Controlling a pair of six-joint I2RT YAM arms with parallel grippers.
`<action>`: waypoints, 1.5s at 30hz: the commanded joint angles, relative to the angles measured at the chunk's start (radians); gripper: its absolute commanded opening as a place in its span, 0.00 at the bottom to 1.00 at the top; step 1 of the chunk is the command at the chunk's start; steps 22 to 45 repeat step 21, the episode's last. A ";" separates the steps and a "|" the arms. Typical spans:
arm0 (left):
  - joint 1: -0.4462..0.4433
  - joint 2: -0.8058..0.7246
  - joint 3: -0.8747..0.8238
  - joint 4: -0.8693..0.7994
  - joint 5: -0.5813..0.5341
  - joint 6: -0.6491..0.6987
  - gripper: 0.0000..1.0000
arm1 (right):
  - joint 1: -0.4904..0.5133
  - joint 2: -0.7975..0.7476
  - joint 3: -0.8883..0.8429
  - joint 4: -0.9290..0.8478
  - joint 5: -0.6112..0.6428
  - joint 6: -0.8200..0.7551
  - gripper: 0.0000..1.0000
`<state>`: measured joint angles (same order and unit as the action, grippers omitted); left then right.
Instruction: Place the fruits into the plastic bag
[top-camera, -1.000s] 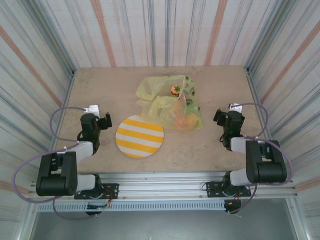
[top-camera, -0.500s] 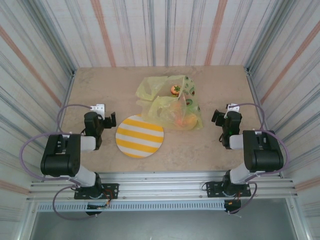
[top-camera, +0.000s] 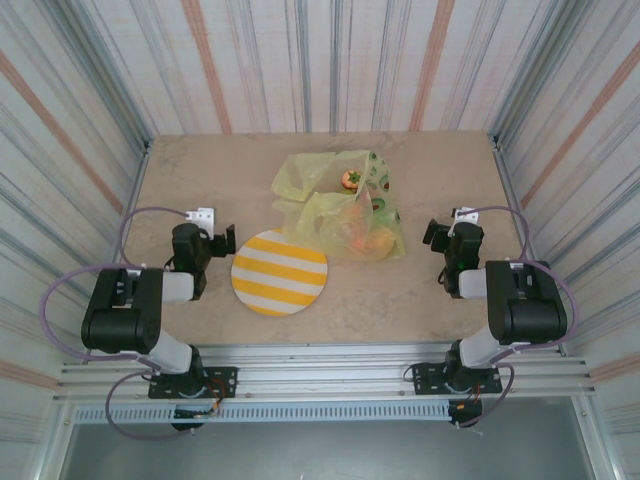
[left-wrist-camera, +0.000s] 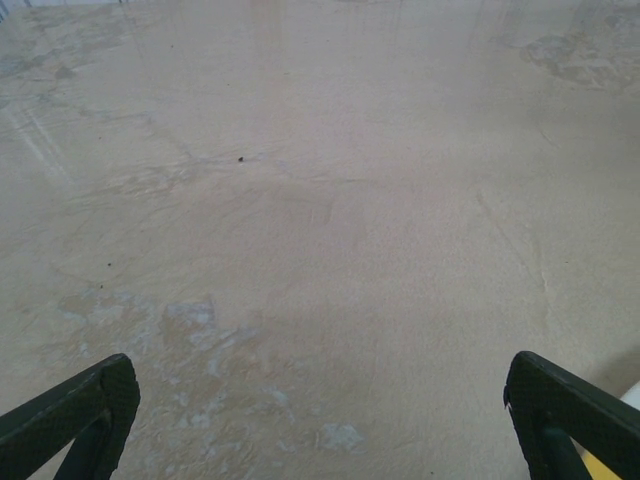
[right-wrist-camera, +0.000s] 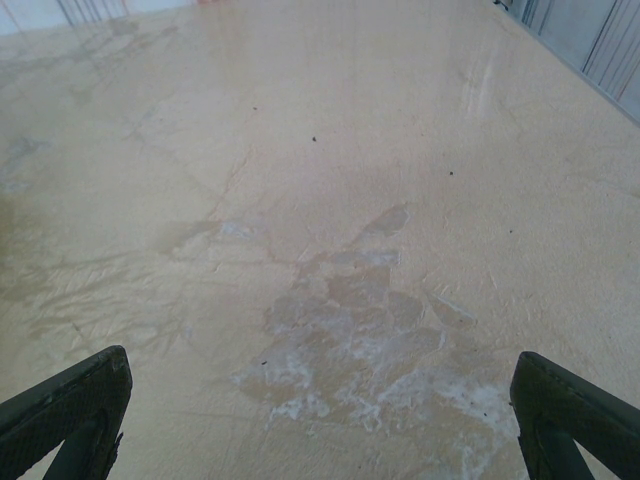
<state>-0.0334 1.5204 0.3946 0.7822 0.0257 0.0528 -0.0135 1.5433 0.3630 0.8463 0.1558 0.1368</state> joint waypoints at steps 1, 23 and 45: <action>0.003 -0.012 0.012 0.012 -0.016 0.023 0.99 | 0.004 0.000 0.016 0.018 -0.002 -0.026 0.99; 0.003 -0.012 0.012 0.012 -0.015 0.023 0.99 | 0.011 0.000 0.014 0.022 0.002 -0.033 0.99; 0.003 -0.012 0.012 0.012 -0.015 0.023 0.99 | 0.011 0.000 0.014 0.022 0.002 -0.033 0.99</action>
